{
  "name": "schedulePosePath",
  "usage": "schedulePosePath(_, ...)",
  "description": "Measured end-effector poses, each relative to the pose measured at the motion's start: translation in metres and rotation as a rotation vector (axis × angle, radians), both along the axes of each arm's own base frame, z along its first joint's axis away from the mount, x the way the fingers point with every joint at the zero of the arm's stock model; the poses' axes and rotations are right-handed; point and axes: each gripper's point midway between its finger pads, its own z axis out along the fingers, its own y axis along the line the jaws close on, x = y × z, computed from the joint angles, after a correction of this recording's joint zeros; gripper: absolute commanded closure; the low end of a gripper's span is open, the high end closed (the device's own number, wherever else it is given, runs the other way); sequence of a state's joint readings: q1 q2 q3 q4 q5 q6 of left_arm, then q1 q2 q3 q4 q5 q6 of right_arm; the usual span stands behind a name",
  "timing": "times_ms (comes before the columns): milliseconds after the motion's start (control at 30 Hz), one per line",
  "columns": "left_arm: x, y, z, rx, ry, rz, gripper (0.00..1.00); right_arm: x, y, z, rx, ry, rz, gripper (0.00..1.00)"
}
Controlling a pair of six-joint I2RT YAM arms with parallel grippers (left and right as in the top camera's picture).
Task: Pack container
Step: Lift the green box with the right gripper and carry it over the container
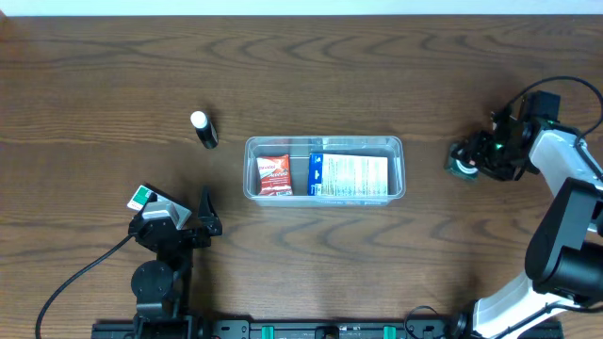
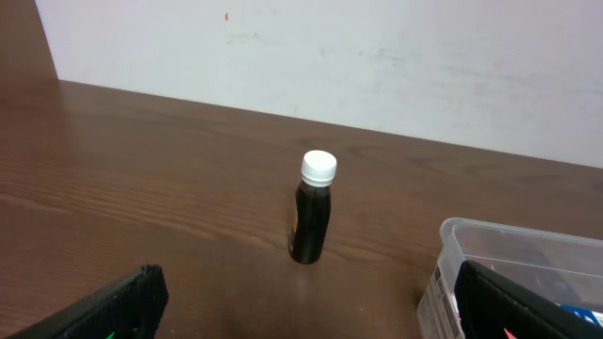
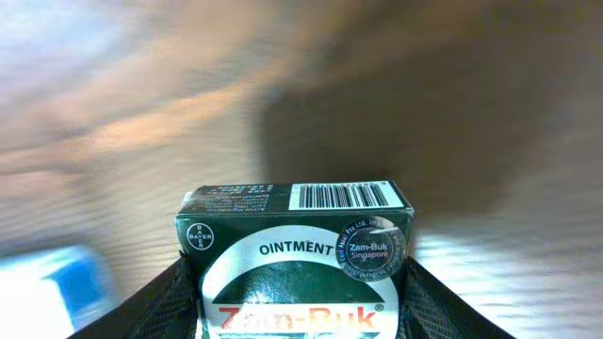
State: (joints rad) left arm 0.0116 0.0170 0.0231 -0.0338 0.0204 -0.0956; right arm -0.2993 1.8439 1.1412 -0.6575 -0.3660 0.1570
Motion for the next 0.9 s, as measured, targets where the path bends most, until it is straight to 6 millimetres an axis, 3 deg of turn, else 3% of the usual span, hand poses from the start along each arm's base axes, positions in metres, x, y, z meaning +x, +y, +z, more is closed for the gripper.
schedulePosePath(100, 0.0, 0.0, 0.0, 0.0, 0.0, 0.0, 0.02, 0.011, 0.013, 0.026, 0.076, -0.094, 0.017, 0.45)
schedulePosePath(267, 0.0, 0.0, 0.0, 0.0, 0.0, 0.0, 0.02, 0.025, 0.032, 0.096, 0.168, -0.308, 0.053, 0.45)
schedulePosePath(367, 0.0, 0.0, 0.0, 0.0, 0.0, 0.0, 0.02, 0.026, 0.044, 0.141, 0.216, -0.432, 0.083, 0.45)
schedulePosePath(533, 0.0, 0.0, 0.0, 0.0, 0.0, 0.0, 0.02, 0.02, 0.075, 0.189, 0.28, -0.557, 0.163, 0.45)
schedulePosePath(700, 0.0, 0.0, 0.0, 0.0, 0.0, 0.0, 0.02, 0.013, 0.136, 0.208, 0.34, -0.586, 0.299, 0.44)
schedulePosePath(900, 0.0, 0.0, 0.0, 0.0, 0.0, 0.0, 0.02, -0.001, 0.22, 0.203, 0.32, -0.557, 0.43, 0.45)
